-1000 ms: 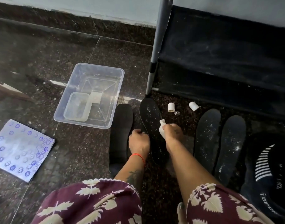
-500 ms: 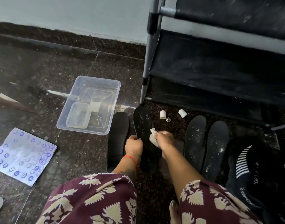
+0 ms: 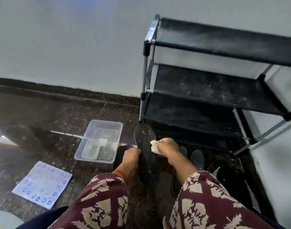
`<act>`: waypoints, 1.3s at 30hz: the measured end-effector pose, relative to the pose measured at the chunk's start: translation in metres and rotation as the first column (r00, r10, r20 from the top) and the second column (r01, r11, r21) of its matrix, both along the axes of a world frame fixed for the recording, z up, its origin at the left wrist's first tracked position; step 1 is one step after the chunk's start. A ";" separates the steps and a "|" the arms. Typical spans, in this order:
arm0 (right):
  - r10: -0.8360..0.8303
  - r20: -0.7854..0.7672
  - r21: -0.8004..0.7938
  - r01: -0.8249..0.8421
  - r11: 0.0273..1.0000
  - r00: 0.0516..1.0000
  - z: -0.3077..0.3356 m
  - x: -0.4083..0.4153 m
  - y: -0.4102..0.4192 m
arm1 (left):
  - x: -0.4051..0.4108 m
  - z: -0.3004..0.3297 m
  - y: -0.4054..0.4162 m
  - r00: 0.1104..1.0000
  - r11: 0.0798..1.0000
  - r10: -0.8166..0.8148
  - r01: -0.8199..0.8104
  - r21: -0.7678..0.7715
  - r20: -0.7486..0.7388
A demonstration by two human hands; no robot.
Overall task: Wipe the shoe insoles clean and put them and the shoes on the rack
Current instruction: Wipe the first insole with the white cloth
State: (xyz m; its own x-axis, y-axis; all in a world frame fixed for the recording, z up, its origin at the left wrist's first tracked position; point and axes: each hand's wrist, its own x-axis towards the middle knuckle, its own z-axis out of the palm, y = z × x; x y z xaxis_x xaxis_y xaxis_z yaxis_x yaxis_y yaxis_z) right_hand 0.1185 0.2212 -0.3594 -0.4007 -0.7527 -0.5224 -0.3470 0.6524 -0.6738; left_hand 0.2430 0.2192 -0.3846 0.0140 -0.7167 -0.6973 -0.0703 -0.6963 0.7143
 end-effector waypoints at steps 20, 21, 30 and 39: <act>0.172 0.303 -0.145 -0.132 0.980 0.937 0.128 0.021 0.064 | 0.027 0.117 0.019 0.627 0.995 0.081 -0.103 0.021 -0.775; 0.204 0.289 -0.151 -0.165 0.975 0.935 0.128 0.019 0.061 | 0.026 0.118 0.013 0.617 0.994 0.087 -0.107 0.026 -0.782; 0.035 -0.355 -0.564 -0.244 0.789 0.934 0.117 -0.017 0.026 | 0.003 0.112 0.002 0.627 0.993 0.106 -0.034 0.110 -0.771; 0.221 -0.403 -0.512 -0.419 0.750 0.888 0.100 0.013 0.022 | -0.013 0.099 0.003 0.673 0.997 0.073 -0.063 0.042 -0.736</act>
